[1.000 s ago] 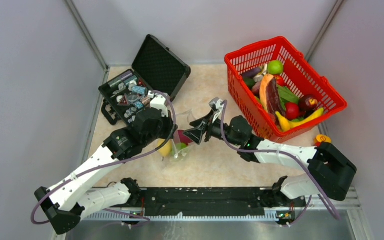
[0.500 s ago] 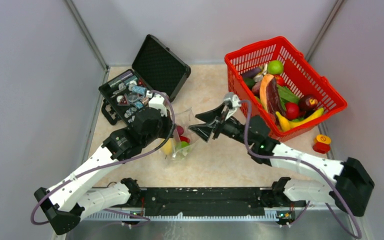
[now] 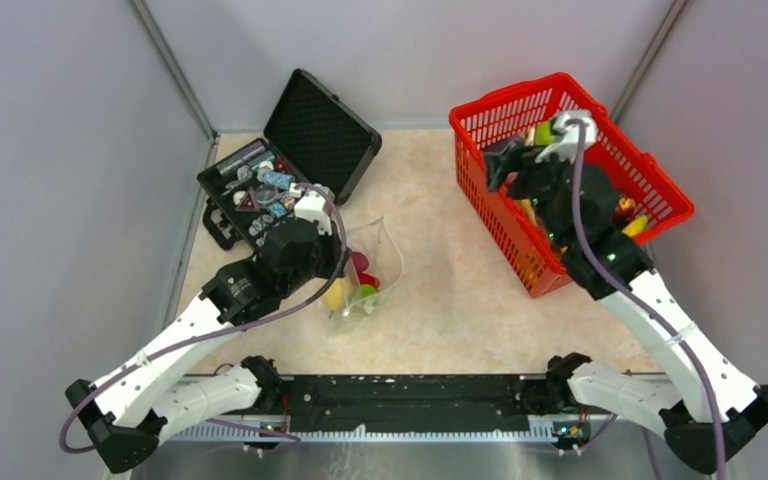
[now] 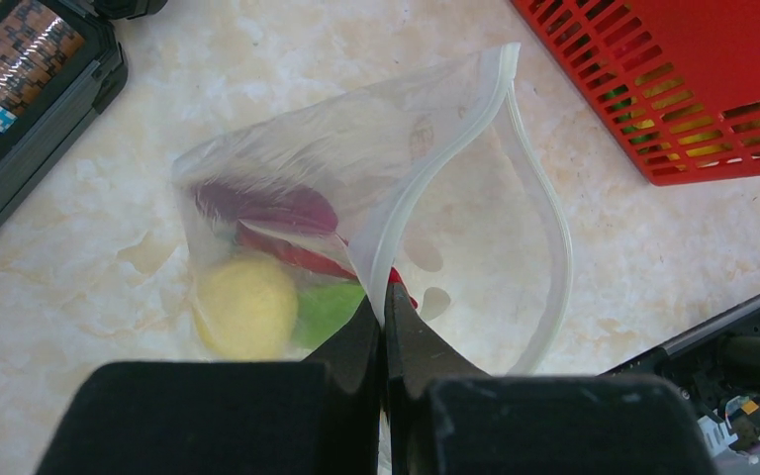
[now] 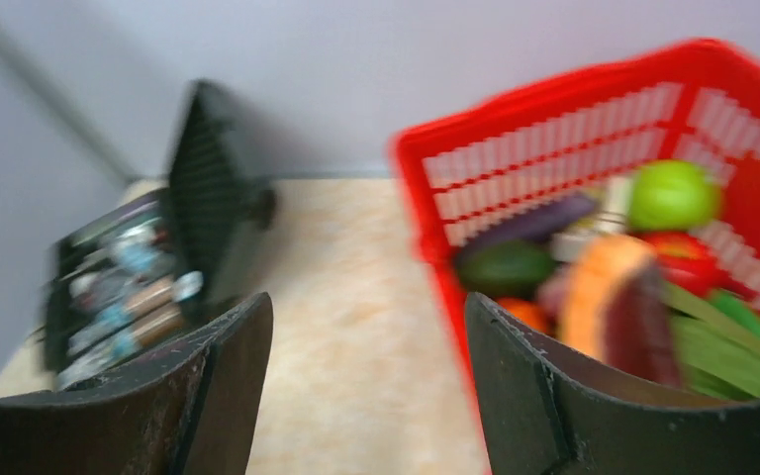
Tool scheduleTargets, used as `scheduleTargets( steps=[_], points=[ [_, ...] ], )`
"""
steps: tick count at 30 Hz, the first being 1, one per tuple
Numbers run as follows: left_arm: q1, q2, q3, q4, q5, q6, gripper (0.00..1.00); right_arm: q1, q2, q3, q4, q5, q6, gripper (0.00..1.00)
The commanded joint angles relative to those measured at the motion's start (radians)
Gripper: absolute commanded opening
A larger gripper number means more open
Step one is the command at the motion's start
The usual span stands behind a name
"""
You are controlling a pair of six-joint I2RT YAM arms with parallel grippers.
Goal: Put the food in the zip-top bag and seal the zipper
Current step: Pick up the fake fruit from the bin.
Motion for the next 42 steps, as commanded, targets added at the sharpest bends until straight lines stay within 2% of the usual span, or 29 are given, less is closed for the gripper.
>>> scheduleTargets(
  steps=[1, 4, 8, 11, 15, 20, 26, 33, 42],
  points=[
    [0.001, -0.033, -0.014, 0.044, -0.014, -0.006, 0.00, -0.197, -0.022, 0.075, -0.273, 0.065, 0.011, 0.69],
    [0.001, -0.043, -0.025, 0.046, -0.018, -0.006, 0.00, -0.350, 0.016, 0.103, -0.367, 0.147, 0.011, 0.69],
    [0.000, -0.046, -0.029, 0.047, -0.009, 0.003, 0.00, -0.567, 0.142, 0.155, -0.483, 0.110, 0.039, 0.76],
    [0.001, -0.048, -0.033, 0.046, -0.006, 0.007, 0.00, -0.621, 0.179, 0.129, -0.445, 0.119, 0.061, 0.87],
    [0.000, -0.053, -0.034, 0.035, -0.009, 0.014, 0.00, -0.681, 0.224, 0.119, -0.426, 0.024, 0.086, 0.88],
    [0.001, -0.070, -0.052, 0.042, -0.020, 0.008, 0.00, -0.791, 0.268, 0.078, -0.397, 0.070, 0.181, 0.88],
    [0.001, -0.060, -0.058, 0.056, -0.009, 0.026, 0.00, -0.797, 0.317, 0.037, -0.300, 0.268, 0.286, 0.87],
    [0.001, -0.047, -0.051, 0.057, -0.019, 0.040, 0.00, -0.796, 0.436, 0.058, -0.283, 0.372, 0.374, 0.87],
    [0.001, 0.013, 0.012, 0.036, 0.017, 0.024, 0.00, -0.797, 0.605, 0.106, -0.228, 0.427, 0.351, 0.87]
  ],
)
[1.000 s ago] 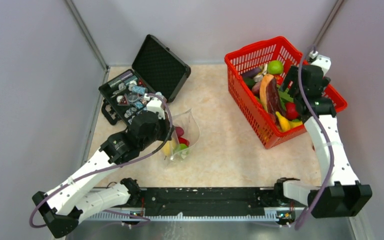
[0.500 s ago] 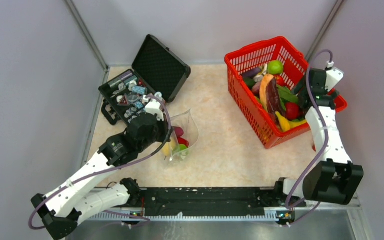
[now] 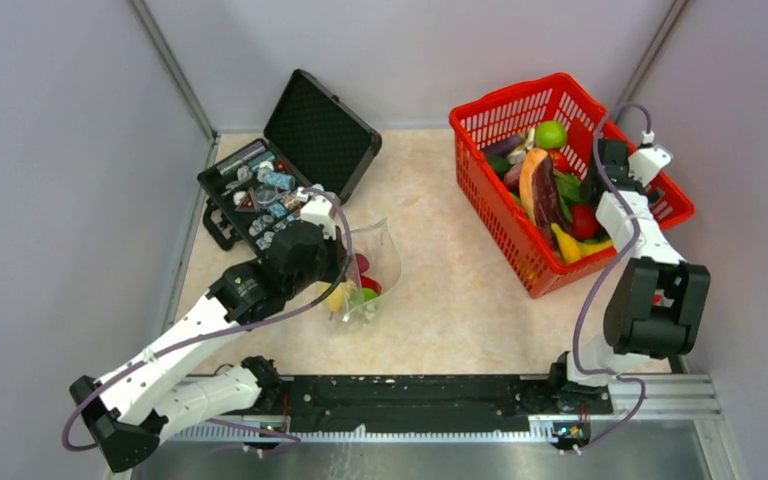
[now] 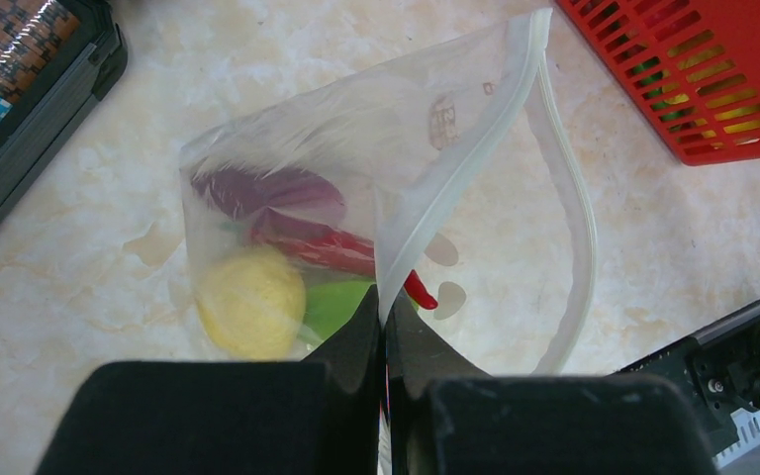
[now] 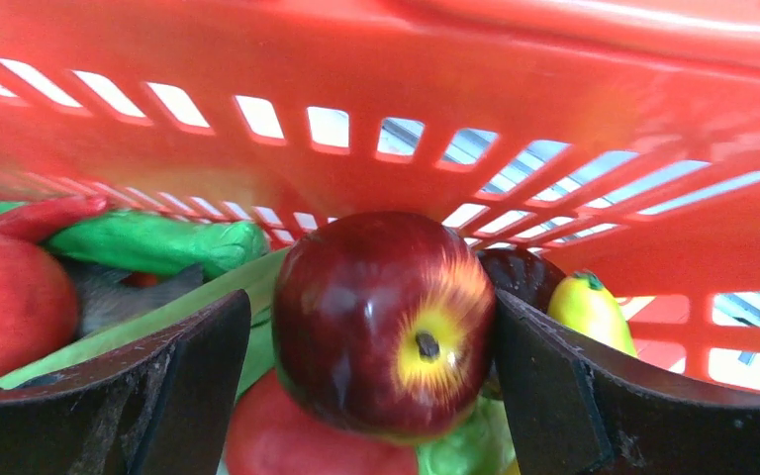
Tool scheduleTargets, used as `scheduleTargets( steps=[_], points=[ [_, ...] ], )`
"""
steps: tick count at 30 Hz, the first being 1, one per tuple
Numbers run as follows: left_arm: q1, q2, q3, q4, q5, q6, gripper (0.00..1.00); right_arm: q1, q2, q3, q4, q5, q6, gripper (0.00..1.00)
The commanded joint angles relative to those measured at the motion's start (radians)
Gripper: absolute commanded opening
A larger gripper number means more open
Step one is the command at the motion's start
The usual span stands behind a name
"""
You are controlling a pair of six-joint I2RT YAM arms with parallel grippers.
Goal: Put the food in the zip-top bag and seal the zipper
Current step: Pick up the fake fruit from the bin.
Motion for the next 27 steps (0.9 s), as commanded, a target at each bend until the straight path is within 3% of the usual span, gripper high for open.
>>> scheduleTargets(
  steps=[1, 11, 13, 17, 23, 27],
  points=[
    [0.000, 0.020, 0.065, 0.019, 0.019, -0.007, 0.00, -0.002, 0.081, 0.083, 0.034, 0.076, 0.003, 0.87],
    [0.001, 0.043, 0.069, 0.023, 0.039, -0.037, 0.00, -0.003, 0.215, 0.042, 0.310, 0.032, -0.148, 0.83],
    [0.001, 0.052, 0.072, 0.024, 0.038, -0.038, 0.00, -0.005, 0.243, 0.055, 0.304, 0.035, -0.154, 0.77],
    [0.001, 0.077, 0.079, 0.035, 0.047, -0.034, 0.00, -0.005, 0.270, 0.077, 0.266, 0.017, -0.133, 0.55],
    [0.001, 0.112, 0.094, 0.038, 0.063, -0.027, 0.00, -0.005, 0.114, -0.051, 0.407, -0.092, -0.181, 0.20],
    [0.000, 0.117, 0.095, 0.040, 0.071, -0.025, 0.00, -0.005, -0.032, -0.138, 0.498, -0.215, -0.215, 0.15]
  ],
)
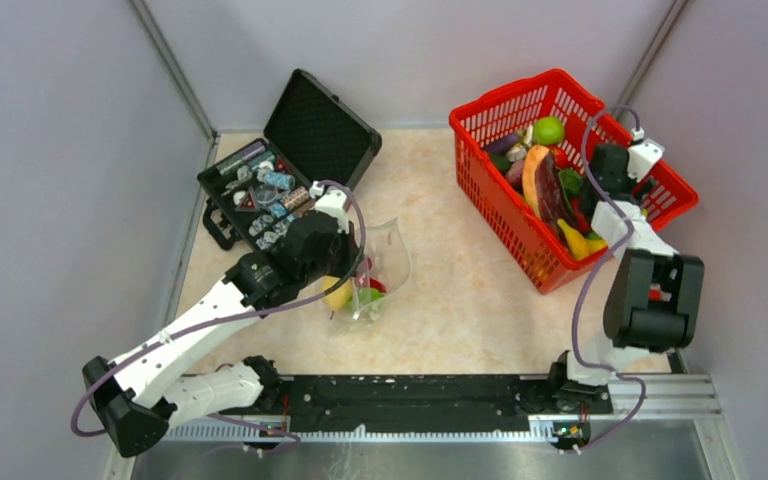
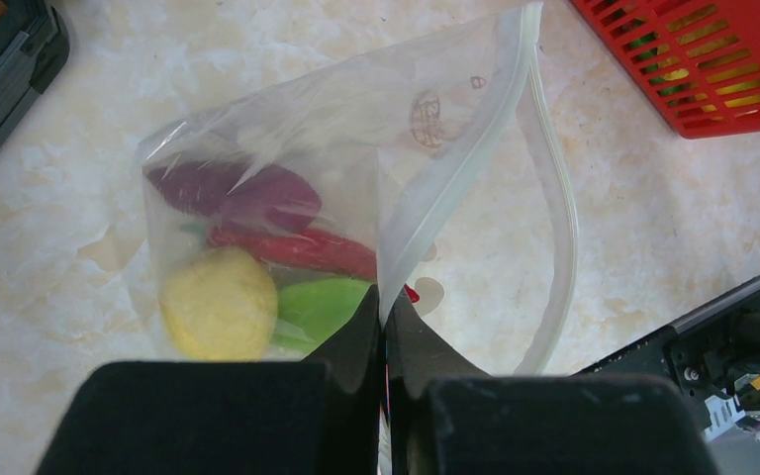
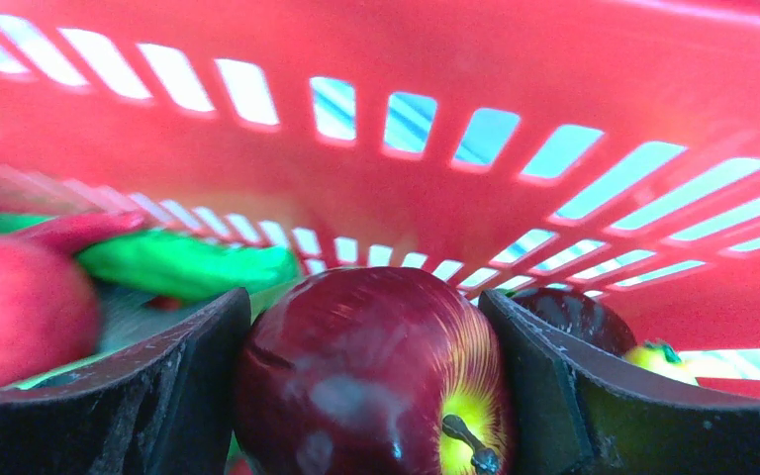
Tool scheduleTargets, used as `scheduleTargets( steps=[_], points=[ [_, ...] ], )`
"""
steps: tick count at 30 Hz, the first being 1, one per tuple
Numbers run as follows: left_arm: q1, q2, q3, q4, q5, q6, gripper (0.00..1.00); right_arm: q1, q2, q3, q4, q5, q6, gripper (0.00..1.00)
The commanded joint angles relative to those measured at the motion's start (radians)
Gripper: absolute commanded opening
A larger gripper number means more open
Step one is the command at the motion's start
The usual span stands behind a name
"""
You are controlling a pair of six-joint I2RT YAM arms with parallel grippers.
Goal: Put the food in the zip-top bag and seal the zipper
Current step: Pick up the fake fruit from the bin, then place the fake fruit in the zipper food storage bag.
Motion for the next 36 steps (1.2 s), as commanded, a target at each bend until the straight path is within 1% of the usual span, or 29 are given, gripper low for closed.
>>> scheduleTargets(
  steps=[1, 4, 5, 9, 13, 18, 21, 23, 26, 29, 32, 36],
  points=[
    [0.001, 0.001, 0.040, 0.031, 0.017, 0.000, 0.00, 0.009, -0.190, -0.079, 0.145, -0.244, -0.030, 0.15],
    [0.000, -0.004, 0.038, 0.029, 0.023, -0.003, 0.00, 0.009, -0.291, -0.119, 0.160, -0.383, -0.040, 0.15],
    [0.001, -0.008, 0.037, 0.028, 0.024, -0.005, 0.00, 0.009, -0.321, -0.128, 0.159, -0.409, -0.044, 0.15],
    [0.001, -0.033, 0.011, 0.033, 0.022, -0.015, 0.00, 0.009, -0.415, -0.137, 0.115, -0.579, -0.053, 0.15],
    [0.000, -0.052, -0.010, 0.035, 0.024, -0.024, 0.00, 0.009, -0.486, -0.144, 0.080, -0.739, -0.020, 0.15],
    [0.001, -0.080, -0.025, 0.036, 0.020, -0.023, 0.00, 0.009, -0.549, -0.167, 0.095, -0.871, 0.055, 0.16],
    [0.000, -0.087, -0.032, 0.035, 0.014, -0.021, 0.00, 0.009, -0.568, -0.181, 0.121, -1.000, 0.103, 0.15],
    [0.001, -0.089, -0.034, 0.040, 0.013, -0.020, 0.00, 0.009, -0.578, -0.198, 0.163, -1.117, 0.139, 0.16],
    [0.000, -0.085, -0.036, 0.044, 0.015, -0.020, 0.00, 0.009, -0.590, -0.232, 0.280, -1.330, 0.211, 0.16],
    [0.001, -0.080, -0.036, 0.047, 0.015, -0.018, 0.00, 0.009, -0.601, -0.284, 0.403, -1.481, 0.288, 0.16],
    [0.001, -0.073, -0.033, 0.051, 0.019, -0.017, 0.00, 0.015, -0.616, -0.305, 0.454, -1.576, 0.304, 0.16],
    [0.000, -0.065, -0.033, 0.057, 0.025, -0.016, 0.00, 0.061, -0.634, -0.292, 0.398, -1.633, 0.234, 0.17]
  ],
)
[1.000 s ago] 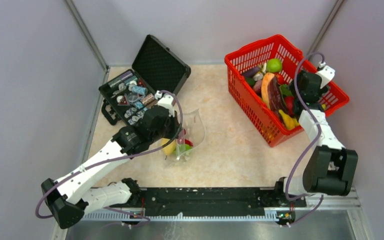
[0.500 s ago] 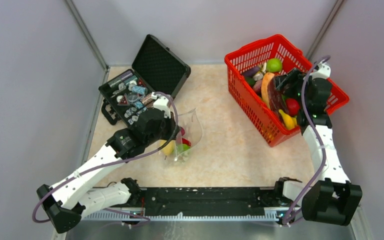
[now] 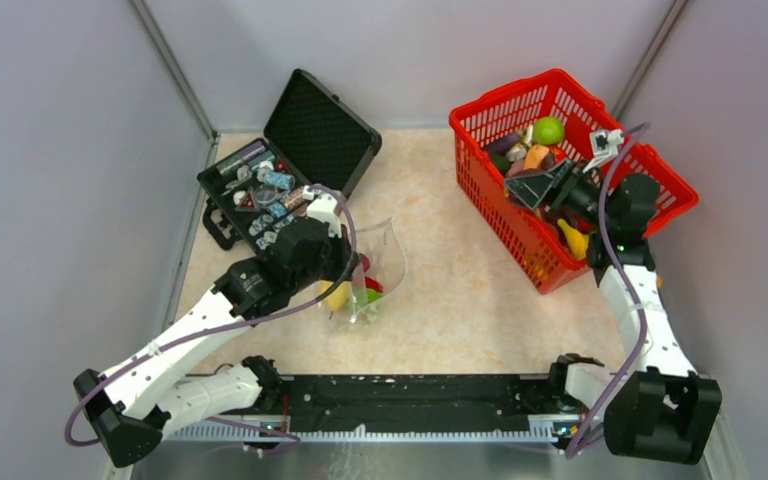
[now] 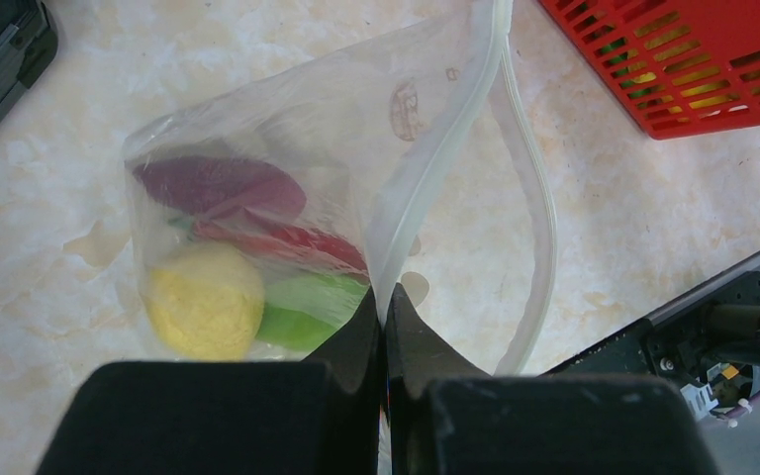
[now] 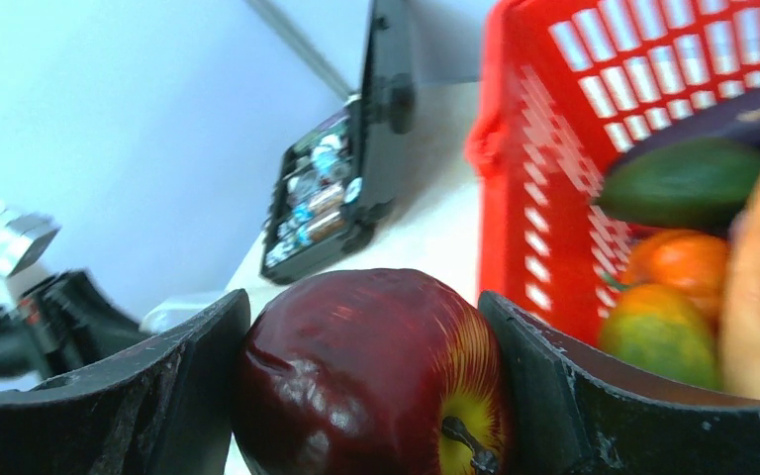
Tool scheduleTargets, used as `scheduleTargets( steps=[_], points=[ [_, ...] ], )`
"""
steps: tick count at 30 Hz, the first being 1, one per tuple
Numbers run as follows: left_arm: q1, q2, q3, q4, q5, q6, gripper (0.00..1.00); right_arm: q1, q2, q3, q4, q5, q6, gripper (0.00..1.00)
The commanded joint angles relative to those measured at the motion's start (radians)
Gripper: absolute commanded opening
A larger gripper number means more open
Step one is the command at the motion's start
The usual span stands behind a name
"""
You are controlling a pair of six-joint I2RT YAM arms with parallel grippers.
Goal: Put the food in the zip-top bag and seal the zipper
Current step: Place the fake fruit in the zipper food storage bag.
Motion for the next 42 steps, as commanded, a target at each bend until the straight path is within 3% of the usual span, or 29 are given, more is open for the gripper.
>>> scheduleTargets(
  steps=[1, 11, 15, 18, 24, 29, 33, 42],
  points=[
    [0.001, 0.008, 0.001, 0.054, 0.004, 0.003, 0.00, 0.060, -0.047, 0.024, 0.049, -0.161, -0.048, 0.17],
    [0.000, 0.013, 0.004, 0.056, 0.002, 0.002, 0.00, 0.297, -0.042, 0.072, -0.098, -0.180, -0.194, 0.17],
    [0.000, 0.012, 0.004, 0.057, 0.006, 0.002, 0.00, 0.447, -0.043, 0.112, -0.229, -0.052, -0.323, 0.18],
    [0.001, 0.013, 0.007, 0.058, 0.012, 0.002, 0.00, 0.529, -0.045, 0.112, -0.242, 0.014, -0.366, 0.18],
    [0.001, 0.000, 0.020, 0.080, 0.071, -0.001, 0.00, 0.757, -0.033, 0.134, -0.284, 0.285, -0.504, 0.18],
    [0.001, 0.015, 0.051, 0.053, 0.089, 0.002, 0.00, 0.939, 0.006, 0.129, -0.193, 0.447, -0.620, 0.16],
    [0.001, 0.007, 0.055, 0.051, 0.106, 0.002, 0.00, 1.023, 0.040, 0.112, -0.131, 0.514, -0.684, 0.15],
    [0.000, 0.007, 0.067, 0.046, 0.115, 0.008, 0.00, 1.120, 0.170, 0.192, -0.232, 0.725, -0.797, 0.23]
  ],
)
